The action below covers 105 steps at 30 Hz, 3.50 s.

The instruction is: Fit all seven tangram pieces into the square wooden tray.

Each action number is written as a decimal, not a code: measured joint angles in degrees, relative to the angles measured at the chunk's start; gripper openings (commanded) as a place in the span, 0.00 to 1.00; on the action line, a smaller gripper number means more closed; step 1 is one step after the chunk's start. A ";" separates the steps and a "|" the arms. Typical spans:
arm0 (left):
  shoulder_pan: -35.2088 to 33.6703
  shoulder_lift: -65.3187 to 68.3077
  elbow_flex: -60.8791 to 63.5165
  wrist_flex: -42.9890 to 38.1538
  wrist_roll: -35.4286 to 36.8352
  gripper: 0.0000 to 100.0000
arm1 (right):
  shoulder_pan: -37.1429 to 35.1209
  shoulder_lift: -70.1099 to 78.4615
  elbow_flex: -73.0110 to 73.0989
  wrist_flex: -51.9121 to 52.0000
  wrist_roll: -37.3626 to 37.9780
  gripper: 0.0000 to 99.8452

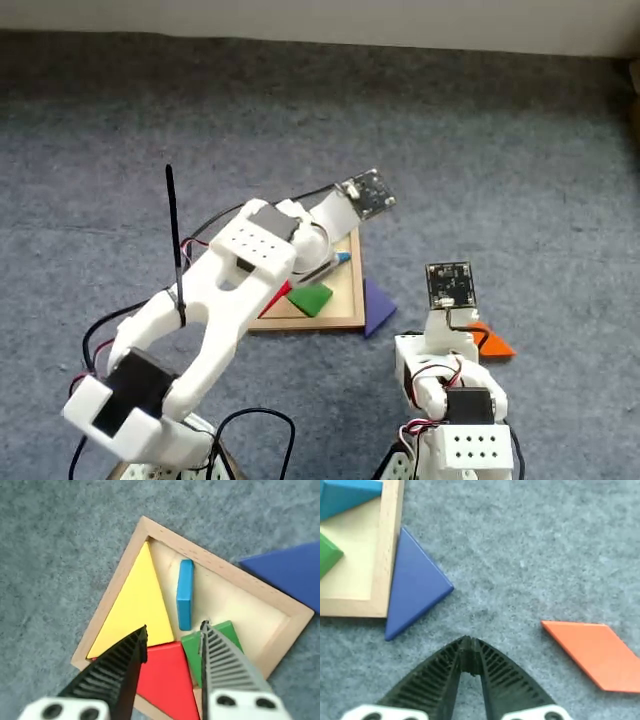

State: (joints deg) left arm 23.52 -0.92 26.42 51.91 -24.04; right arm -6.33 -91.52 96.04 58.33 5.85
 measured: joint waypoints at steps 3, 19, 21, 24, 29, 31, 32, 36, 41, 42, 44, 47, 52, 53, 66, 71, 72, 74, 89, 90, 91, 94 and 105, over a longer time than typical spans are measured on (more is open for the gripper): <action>-0.09 -2.64 3.78 -5.10 2.90 0.18 | 0.00 0.00 0.00 0.00 0.00 0.01; -2.20 -0.70 8.62 -22.68 13.54 0.18 | 0.00 0.00 0.00 0.00 0.00 0.01; -1.76 -0.26 8.62 -22.68 13.54 0.18 | 0.00 0.00 0.00 0.00 0.00 0.01; 0.26 0.18 8.62 -22.68 10.64 0.16 | 0.00 0.00 0.00 0.00 0.00 0.01; 3.43 0.26 8.62 -18.37 5.80 0.13 | 0.00 0.00 0.00 0.00 0.00 0.01; 4.57 0.26 8.62 -16.44 3.69 0.13 | 0.00 0.00 0.00 0.00 0.00 0.01; 5.19 0.26 8.62 -15.74 2.81 0.13 | 0.00 0.00 0.00 0.00 0.00 0.01; 5.27 0.18 8.62 -14.95 3.25 0.13 | 0.00 0.00 0.00 0.00 0.00 0.01; 2.55 -4.04 8.62 -15.91 8.35 0.13 | 0.00 0.00 0.00 0.00 0.00 0.01; 1.85 -4.75 8.62 -16.62 9.76 0.13 | 0.00 0.00 0.00 0.00 0.00 0.01; 0.26 -5.27 8.62 -18.81 12.22 0.13 | 0.00 0.00 0.00 0.00 0.00 0.01; -2.20 -4.31 8.62 -21.19 13.54 0.13 | 0.00 0.00 0.00 0.00 0.00 0.01; -1.41 2.02 7.74 -21.71 11.16 0.13 | 0.00 0.00 0.00 0.00 0.00 0.01; -1.23 3.16 7.21 -21.45 10.73 0.13 | 0.00 0.00 0.00 0.00 0.00 0.01; 7.30 1.93 6.95 -13.71 6.68 0.13 | 0.00 0.00 0.00 0.00 0.00 0.01; 7.12 0.88 7.03 -13.71 5.80 0.13 | 0.00 0.00 0.00 0.00 0.00 0.01; 7.12 0.88 7.12 -13.71 4.48 0.13 | 0.00 0.00 0.00 0.00 0.00 0.01; 7.21 0.88 7.82 -13.54 1.67 0.13 | 0.00 0.00 0.00 0.00 0.00 0.01; 3.43 0.88 8.97 -11.16 -4.31 0.13 | 0.00 0.00 0.00 0.00 0.00 0.01; 3.43 0.88 8.97 -11.16 -4.31 0.13 | 0.00 0.00 0.00 0.00 0.00 0.01; 3.43 0.88 8.97 -11.16 -4.31 0.13 | 0.00 0.00 0.00 0.00 0.00 0.01; 3.34 0.88 8.97 -11.16 -4.31 0.13 | 0.00 0.00 0.00 0.00 0.00 0.01; 0.53 4.04 7.21 -13.19 -4.40 0.13 | 0.00 0.00 0.00 0.00 0.00 0.01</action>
State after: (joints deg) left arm 24.04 3.12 33.63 38.73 -28.44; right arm -6.33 -91.52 96.04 58.33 5.85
